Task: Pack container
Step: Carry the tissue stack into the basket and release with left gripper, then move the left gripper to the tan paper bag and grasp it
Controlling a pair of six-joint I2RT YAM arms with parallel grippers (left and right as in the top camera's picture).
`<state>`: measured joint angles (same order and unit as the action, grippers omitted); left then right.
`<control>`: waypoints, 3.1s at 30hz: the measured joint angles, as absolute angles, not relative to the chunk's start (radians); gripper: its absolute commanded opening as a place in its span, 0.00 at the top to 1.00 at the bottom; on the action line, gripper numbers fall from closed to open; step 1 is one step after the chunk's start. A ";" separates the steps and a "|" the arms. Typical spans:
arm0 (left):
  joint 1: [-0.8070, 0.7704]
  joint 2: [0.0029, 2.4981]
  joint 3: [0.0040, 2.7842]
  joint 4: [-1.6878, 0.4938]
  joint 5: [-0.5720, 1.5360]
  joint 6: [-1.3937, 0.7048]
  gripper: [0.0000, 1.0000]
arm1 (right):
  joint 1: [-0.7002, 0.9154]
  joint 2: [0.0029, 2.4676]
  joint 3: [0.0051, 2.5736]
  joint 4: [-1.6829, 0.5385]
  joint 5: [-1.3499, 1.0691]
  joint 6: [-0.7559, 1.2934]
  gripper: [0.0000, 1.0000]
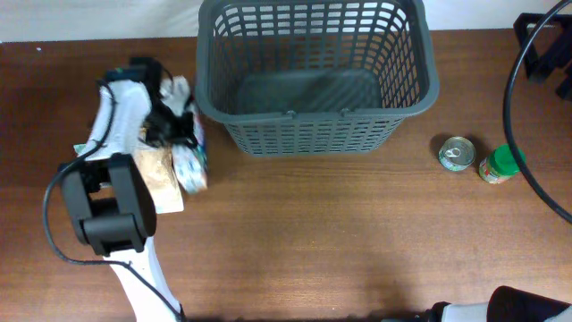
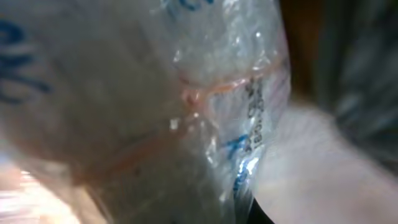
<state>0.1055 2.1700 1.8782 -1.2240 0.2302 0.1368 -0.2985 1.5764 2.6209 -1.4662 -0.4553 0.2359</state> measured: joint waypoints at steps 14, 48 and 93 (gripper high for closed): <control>-0.095 1.908 2.596 -1.200 0.307 0.740 0.98 | -0.299 1.576 2.621 -1.466 -0.455 0.236 0.01; -0.419 2.524 2.588 -1.039 -0.109 1.120 0.01 | -0.299 1.576 2.621 -1.467 -0.455 0.236 0.01; 0.248 2.121 1.539 -1.100 -0.020 0.149 0.01 | -0.299 1.577 2.621 -1.466 -0.455 0.236 0.01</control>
<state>0.2481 2.1212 1.5391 -1.1000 -0.0196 0.1486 -0.2985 1.5768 2.6205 -1.4662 -0.4549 0.2356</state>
